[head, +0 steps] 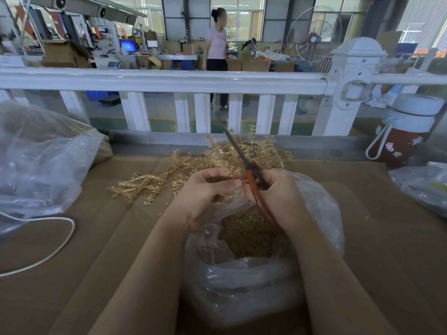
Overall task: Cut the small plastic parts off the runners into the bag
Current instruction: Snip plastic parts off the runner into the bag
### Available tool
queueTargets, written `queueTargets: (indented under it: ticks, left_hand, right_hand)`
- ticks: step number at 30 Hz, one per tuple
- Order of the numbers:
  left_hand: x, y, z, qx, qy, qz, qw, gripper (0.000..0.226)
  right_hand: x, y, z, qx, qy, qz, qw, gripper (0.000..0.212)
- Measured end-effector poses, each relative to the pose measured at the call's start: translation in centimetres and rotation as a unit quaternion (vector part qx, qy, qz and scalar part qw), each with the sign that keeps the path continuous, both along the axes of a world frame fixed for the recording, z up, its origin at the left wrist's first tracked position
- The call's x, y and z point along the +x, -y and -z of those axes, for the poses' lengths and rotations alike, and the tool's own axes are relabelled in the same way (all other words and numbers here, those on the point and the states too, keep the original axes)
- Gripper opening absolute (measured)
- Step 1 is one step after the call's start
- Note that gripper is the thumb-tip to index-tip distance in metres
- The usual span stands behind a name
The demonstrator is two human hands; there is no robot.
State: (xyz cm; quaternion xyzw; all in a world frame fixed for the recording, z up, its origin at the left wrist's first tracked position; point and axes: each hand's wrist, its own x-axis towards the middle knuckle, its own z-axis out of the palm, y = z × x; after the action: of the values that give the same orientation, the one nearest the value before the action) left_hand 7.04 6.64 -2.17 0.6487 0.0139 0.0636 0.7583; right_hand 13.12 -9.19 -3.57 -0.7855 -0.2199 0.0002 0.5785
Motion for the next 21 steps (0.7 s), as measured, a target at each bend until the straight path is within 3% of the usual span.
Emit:
queueTargets:
  ticks: [8, 10, 14, 21]
  left_hand:
    - [0.2, 0.0, 0.2, -0.002, 0.001, -0.056, 0.998, 0.009]
    - [0.3, 0.1, 0.1, -0.007, 0.014, -0.084, 0.996, 0.010]
    - [0.3, -0.2, 0.2, -0.001, 0.061, -0.139, 0.988, 0.013]
    - [0.5, -0.4, 0.3, 0.018, 0.097, -0.139, 0.985, 0.019]
  right_hand:
    - [0.6, 0.1, 0.7, -0.039, 0.013, 0.048, 0.998, 0.006]
    - [0.6, 0.2, 0.8, -0.044, 0.033, 0.055, 0.997, 0.013]
    - [0.5, 0.5, 0.9, -0.103, 0.101, 0.085, 0.986, 0.056]
    - [0.1, 0.6, 1.1, -0.182, 0.225, 0.097, 0.952, 0.046]
